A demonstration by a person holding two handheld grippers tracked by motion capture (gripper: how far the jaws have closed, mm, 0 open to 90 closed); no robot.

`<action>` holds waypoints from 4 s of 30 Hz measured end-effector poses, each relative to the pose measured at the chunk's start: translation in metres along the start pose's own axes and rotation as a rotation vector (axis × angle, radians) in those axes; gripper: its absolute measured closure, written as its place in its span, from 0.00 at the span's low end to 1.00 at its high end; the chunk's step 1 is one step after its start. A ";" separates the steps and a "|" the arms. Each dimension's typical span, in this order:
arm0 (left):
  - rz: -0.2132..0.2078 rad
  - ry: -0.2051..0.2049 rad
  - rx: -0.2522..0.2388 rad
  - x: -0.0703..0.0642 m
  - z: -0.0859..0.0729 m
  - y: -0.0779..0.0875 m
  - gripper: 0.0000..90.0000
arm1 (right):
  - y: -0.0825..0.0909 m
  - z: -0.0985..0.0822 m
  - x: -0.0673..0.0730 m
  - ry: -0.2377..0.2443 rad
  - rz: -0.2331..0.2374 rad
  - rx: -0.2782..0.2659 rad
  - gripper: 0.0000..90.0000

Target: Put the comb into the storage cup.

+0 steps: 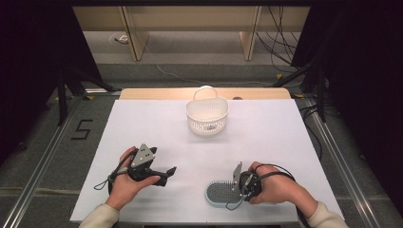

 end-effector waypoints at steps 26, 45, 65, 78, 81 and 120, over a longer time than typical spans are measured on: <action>-0.003 0.002 -0.004 0.000 0.000 0.000 0.00 | 0.003 -0.008 -0.003 -0.034 0.018 -0.078 0.78; 0.002 0.004 -0.007 0.002 0.000 0.001 0.00 | 0.016 -0.013 -0.002 -0.074 -0.009 -0.258 0.78; 0.003 0.005 -0.008 0.002 0.000 0.001 0.00 | 0.020 -0.013 0.000 -0.048 -0.102 -0.396 0.78; 0.003 0.004 -0.008 0.002 0.000 0.001 0.00 | 0.025 -0.016 -0.001 -0.073 -0.124 -0.429 0.78; 0.005 0.005 -0.009 0.002 0.001 0.001 0.00 | 0.025 -0.017 -0.001 -0.082 -0.132 -0.443 0.78; 0.006 0.007 -0.009 0.002 0.000 0.001 0.00 | 0.037 -0.024 -0.013 -0.200 -0.247 -0.600 0.78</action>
Point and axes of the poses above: each handheld gripper's, and its own axes: y roughly backward along the jaws, z roughly out of its top, x roughly to its left, the point moved 5 cm from there along -y, roughly forward along the jaws, and after that the axes turned 7 degrees about y, right-handed, at the moved point
